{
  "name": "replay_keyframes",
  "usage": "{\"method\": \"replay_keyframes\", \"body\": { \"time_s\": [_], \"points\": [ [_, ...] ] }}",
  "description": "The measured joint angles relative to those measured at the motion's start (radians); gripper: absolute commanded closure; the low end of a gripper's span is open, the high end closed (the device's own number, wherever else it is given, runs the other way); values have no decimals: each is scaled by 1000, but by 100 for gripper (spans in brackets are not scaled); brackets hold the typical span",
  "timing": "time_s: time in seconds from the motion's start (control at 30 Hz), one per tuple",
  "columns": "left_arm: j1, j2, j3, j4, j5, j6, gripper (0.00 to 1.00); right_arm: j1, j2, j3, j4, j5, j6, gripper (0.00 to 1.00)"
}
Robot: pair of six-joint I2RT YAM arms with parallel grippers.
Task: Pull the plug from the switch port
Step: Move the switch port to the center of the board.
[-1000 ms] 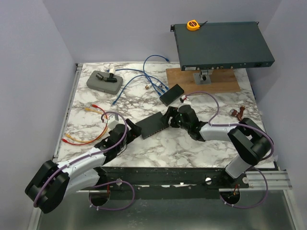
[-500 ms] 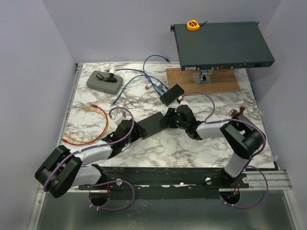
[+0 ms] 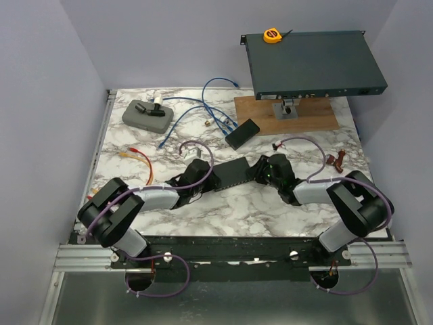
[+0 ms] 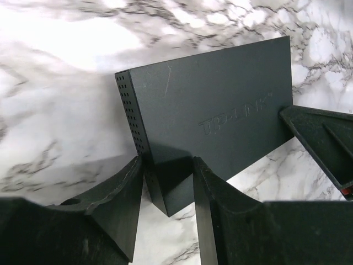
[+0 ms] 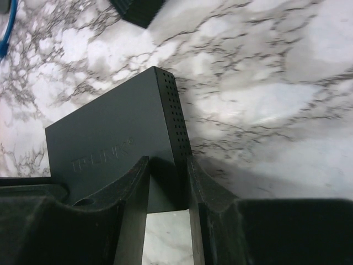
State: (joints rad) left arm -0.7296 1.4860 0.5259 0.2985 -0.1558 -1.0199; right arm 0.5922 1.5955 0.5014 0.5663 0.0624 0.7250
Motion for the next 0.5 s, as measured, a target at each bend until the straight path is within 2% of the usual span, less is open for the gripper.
{"method": "replay_keyframes", "body": {
  "time_s": [0.5],
  "points": [
    [-101,312,356,-13,10,77,66,-253,-128,-58,-131,35,42,68]
  ]
}}
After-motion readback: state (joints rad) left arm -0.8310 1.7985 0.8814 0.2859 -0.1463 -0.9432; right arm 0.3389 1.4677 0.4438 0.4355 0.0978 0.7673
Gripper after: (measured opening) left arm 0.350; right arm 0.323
